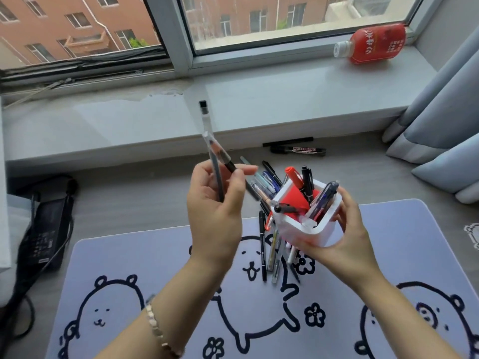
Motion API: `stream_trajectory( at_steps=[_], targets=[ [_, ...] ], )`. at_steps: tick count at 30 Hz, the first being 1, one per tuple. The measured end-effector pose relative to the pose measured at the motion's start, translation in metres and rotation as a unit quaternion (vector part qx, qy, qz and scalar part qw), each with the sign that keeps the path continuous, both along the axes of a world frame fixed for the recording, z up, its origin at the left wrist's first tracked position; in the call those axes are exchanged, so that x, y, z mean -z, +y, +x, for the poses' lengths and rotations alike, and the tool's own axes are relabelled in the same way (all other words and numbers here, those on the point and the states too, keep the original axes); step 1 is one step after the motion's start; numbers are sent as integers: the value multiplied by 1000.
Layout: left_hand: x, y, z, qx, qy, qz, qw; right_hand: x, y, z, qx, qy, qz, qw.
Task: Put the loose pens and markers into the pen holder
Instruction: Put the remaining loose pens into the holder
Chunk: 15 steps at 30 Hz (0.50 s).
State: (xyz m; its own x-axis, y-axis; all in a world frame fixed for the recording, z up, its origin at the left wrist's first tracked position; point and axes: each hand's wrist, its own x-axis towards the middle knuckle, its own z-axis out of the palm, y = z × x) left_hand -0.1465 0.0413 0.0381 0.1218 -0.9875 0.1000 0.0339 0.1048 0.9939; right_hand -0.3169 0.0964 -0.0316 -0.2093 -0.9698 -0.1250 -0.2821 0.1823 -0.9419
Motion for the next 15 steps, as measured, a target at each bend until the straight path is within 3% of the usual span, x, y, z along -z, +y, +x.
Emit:
stream_trajectory(
  at_steps=[3, 6, 11, 15],
  targets=[
    [-8, 12, -8, 54, 34, 1, 998, 1, -1, 17, -25, 1, -9, 1000],
    [1, 14, -10, 84, 35, 70, 993, 3, 1, 26, -40, 10, -22, 999],
    [11, 15, 0, 110, -97, 121, 982, 3, 7, 25, -50, 61, -33, 996],
    [2, 19, 10, 154, -157, 90, 971, 3, 12, 18, -37, 58, -35, 997]
  ],
)
